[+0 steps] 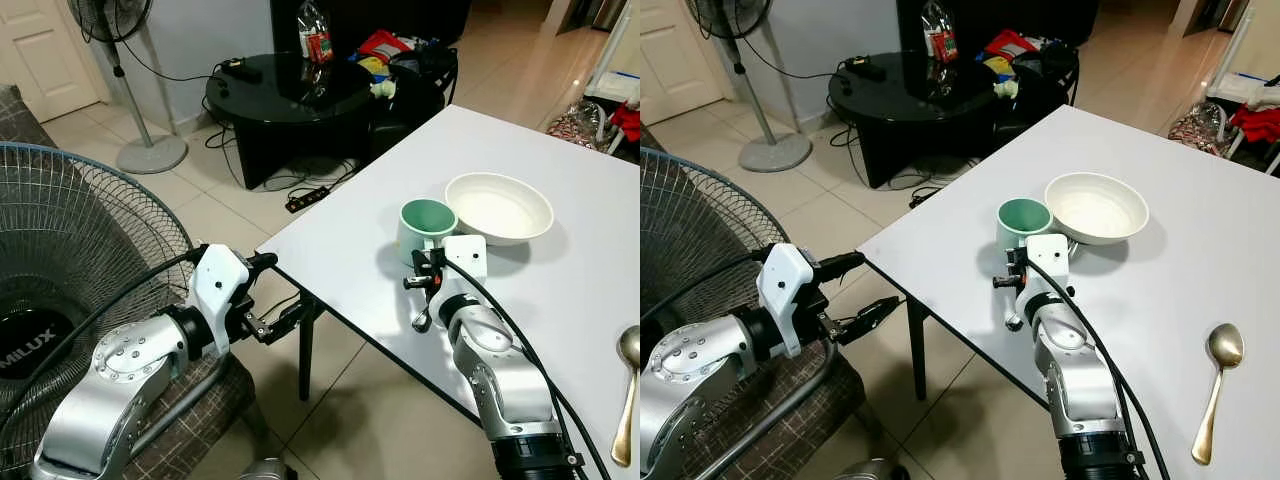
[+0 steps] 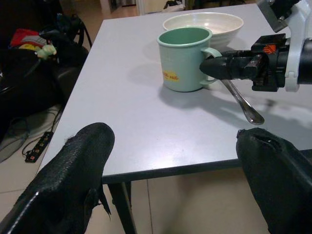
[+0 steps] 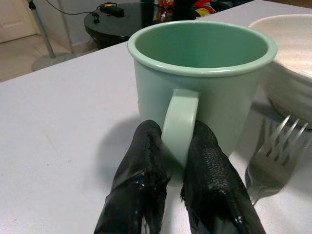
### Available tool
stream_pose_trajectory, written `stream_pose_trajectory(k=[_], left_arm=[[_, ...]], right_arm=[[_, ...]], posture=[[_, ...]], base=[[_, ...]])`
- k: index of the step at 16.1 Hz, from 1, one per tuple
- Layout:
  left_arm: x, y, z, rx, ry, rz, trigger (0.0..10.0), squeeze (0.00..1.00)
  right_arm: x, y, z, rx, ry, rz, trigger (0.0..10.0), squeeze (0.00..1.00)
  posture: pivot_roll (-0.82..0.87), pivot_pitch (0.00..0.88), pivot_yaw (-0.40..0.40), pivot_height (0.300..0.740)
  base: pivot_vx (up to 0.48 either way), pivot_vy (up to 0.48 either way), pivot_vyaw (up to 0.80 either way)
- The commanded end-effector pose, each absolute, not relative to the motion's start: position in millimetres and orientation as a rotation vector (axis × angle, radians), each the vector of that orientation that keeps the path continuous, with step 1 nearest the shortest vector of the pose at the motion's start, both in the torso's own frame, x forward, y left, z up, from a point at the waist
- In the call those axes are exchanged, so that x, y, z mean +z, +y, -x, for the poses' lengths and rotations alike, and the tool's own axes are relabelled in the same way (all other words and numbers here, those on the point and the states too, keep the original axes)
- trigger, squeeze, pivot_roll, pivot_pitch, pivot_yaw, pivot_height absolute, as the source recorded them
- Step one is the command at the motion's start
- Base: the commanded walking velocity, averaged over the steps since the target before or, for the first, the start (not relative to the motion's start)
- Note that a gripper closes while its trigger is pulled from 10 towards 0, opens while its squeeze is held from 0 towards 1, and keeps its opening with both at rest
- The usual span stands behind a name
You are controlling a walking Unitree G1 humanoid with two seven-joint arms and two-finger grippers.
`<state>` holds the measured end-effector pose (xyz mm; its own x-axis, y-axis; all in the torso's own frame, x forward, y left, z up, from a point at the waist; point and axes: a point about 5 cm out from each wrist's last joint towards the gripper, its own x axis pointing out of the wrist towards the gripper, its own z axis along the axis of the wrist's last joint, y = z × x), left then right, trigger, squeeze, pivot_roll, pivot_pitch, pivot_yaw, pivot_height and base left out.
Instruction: Setting the table
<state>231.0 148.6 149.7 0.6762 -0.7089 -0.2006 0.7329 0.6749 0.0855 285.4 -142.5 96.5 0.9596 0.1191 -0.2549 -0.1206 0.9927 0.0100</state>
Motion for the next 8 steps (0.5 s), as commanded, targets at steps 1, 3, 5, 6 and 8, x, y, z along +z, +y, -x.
stream_pose_trajectory(k=[1, 3, 5, 6, 8], left_arm=[[152.2, 147.9, -229.0, -0.834, 0.156, -0.172, 10.0, 0.0], [152.3, 148.2, -228.4, -0.839, 0.161, -0.172, 10.0, 0.0], [152.5, 148.6, -228.5, -0.842, 0.164, -0.172, 10.0, 0.0], [152.8, 148.7, -229.0, -0.842, 0.164, -0.171, 10.0, 0.0], [153.3, 148.6, -229.4, -0.841, 0.165, -0.165, 10.0, 0.0]], right_arm=[[96.2, -140.2, -286.7, 0.136, 0.251, -0.024, 10.0, 0.0], [95.3, -138.9, -286.9, 0.144, 0.249, -0.033, 10.0, 0.0], [94.4, -139.0, -287.5, 0.142, 0.247, -0.04, 10.0, 0.1], [94.1, -139.4, -287.4, 0.138, 0.248, -0.041, 10.0, 0.53], [94.3, -140.0, -286.3, 0.138, 0.247, -0.03, 10.0, 1.0]], posture=[[0.14, 0.0, 0.048, 0.74], [0.14, 0.0, 0.048, 0.74], [0.14, 0.0, 0.049, 0.74], [0.14, 0.0, 0.049, 0.74], [0.14, 0.0, 0.049, 0.74]], base=[[0.0, 0.0, 0.0], [0.0, 0.0, 0.0], [0.0, 0.0, 0.0], [0.0, 0.0, 0.0], [0.0, 0.0, 0.0]])
